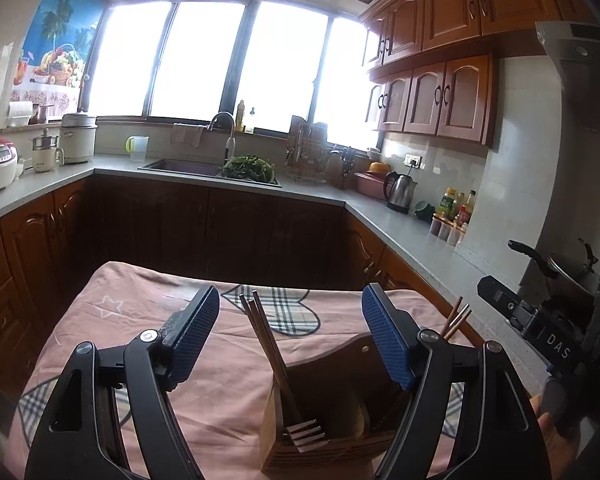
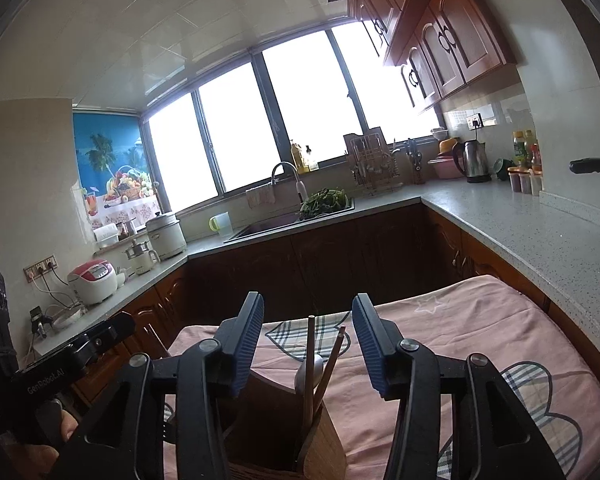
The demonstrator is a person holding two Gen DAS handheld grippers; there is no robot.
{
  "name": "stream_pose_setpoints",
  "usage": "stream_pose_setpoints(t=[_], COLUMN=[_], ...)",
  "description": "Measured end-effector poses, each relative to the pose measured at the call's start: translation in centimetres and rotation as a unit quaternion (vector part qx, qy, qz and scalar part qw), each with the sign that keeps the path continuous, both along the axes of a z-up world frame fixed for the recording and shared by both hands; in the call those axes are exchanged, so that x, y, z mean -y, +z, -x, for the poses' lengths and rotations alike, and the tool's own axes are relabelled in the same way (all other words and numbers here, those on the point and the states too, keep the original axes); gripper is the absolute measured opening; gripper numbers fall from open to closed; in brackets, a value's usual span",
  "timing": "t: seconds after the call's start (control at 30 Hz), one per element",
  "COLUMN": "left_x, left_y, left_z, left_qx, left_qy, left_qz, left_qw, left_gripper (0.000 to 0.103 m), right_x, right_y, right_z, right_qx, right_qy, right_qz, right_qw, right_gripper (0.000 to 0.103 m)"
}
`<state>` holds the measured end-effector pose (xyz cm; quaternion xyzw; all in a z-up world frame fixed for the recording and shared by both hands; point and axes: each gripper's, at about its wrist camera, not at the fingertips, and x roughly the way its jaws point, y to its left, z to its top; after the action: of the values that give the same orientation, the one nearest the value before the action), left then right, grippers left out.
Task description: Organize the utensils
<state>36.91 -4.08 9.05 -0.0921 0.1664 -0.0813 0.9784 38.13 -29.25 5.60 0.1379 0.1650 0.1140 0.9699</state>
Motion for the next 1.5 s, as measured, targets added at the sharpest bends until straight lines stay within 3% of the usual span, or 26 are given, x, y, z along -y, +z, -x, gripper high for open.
stream_pose_setpoints(t=[0.1,0.4,0.63,1.1,1.5], left_x=[-0.8,-2.3,-3.5,-5.0,-5.4], left_y=[0.2,-0.3,-1.6,-5.3,-7.6], left_z=[0.5,3.7,7.2,16.5,22.3], left_qx=[-0.001,-0.015,-0.042,-0.09,-0.11], left_qy=[0.002,0.008,0.016,0.023,0.04], left_qz=[0.009,0.019,0.017,0.033,0.032], left_qw=[1.0,0.9997,0.9988,0.9951,0.9926], left_gripper=[0.076,0.088,0.094,0.1,0.101], right_x=[0.6,0.7,0.9,1.6,1.1], right_y=[0.3,0.7,-0.2,-2.7,-5.0], right_z=[0.2,2.6,5.6,14.3,20.7], right_qx=[-0.002,0.0,-0.02,-0.063,-0.085], right_qy=[-0.006,0.001,0.009,0.032,0.049], right_qz=[-0.009,-0.012,-0.027,-0.087,-0.079], right_qw=[1.0,1.0,0.999,0.994,0.992], right_gripper=[0.05,0.079,0.092,0.098,0.098])
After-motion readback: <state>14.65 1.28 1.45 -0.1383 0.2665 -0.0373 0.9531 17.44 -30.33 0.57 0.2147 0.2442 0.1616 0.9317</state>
